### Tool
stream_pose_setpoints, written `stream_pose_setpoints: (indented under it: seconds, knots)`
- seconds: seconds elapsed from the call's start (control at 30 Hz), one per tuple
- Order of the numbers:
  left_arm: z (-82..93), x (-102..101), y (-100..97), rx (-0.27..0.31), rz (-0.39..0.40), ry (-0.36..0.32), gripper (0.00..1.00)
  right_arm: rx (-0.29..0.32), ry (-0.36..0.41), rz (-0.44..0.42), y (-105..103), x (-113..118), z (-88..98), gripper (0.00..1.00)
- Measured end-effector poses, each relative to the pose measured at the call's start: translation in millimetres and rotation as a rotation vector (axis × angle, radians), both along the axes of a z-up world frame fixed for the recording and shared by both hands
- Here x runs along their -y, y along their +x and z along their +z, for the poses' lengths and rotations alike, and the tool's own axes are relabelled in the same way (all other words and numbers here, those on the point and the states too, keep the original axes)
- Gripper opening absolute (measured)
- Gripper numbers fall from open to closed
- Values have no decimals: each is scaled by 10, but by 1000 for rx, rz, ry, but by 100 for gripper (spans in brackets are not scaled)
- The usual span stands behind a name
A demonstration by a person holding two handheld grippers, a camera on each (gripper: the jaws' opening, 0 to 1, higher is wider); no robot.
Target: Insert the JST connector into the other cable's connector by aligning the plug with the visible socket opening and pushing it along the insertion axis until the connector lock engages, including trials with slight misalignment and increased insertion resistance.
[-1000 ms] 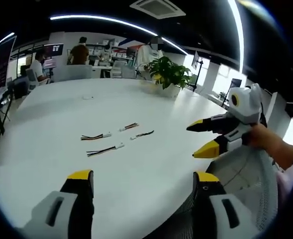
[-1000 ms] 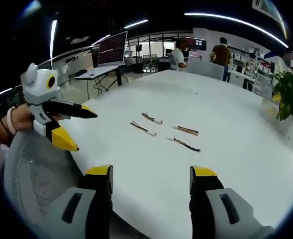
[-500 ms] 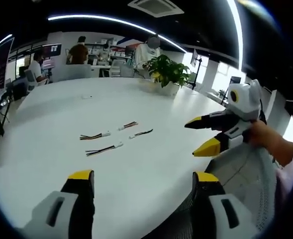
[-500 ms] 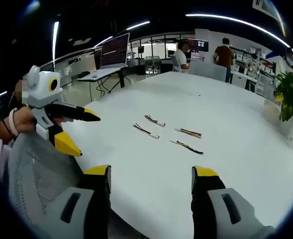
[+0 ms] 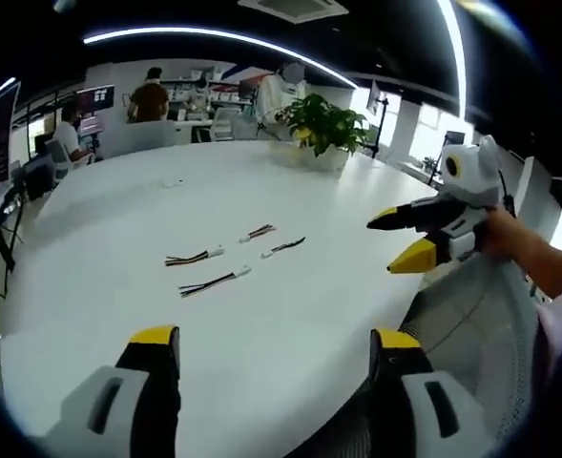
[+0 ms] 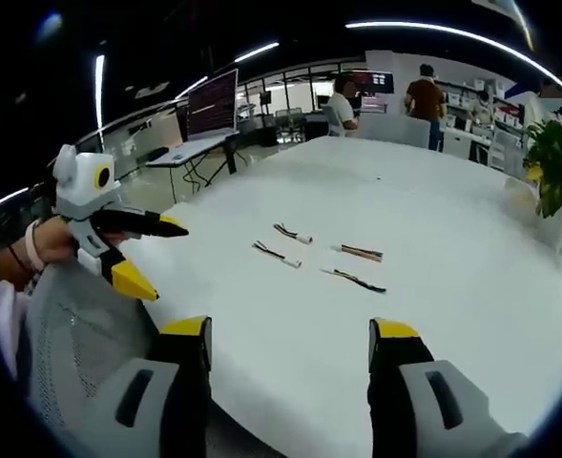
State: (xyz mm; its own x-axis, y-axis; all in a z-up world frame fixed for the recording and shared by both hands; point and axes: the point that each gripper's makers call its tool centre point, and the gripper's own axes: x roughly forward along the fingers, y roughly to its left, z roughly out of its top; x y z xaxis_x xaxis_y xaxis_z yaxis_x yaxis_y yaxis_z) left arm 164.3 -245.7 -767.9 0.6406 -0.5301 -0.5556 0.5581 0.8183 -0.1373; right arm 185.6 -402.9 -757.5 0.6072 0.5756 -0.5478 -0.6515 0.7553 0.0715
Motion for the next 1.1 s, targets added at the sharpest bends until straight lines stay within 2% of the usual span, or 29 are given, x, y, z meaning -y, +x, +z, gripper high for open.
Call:
stream_pose_setpoints:
  seconds: [0.07, 0.13, 0.2, 0.5, 0.87, 1.1]
  knots:
    - [37, -20, 26, 2, 11, -24, 80, 28, -45, 5, 22, 36, 16, 62]
    - [73, -43, 55, 10, 18, -37, 80, 20, -26, 1, 31, 32, 48, 62]
    - [93, -60, 82, 16, 17, -38, 80, 45, -10, -13, 77, 48, 115, 60]
    - [219, -172, 253, 59, 15, -3, 80, 120, -28, -21, 244, 81, 352, 59]
    - [381, -205, 399, 106, 4, -4, 79, 151, -55, 6, 309, 50, 495, 57]
    - [430, -230, 528, 128, -7, 5, 79, 175, -73, 30, 465, 40, 529, 55]
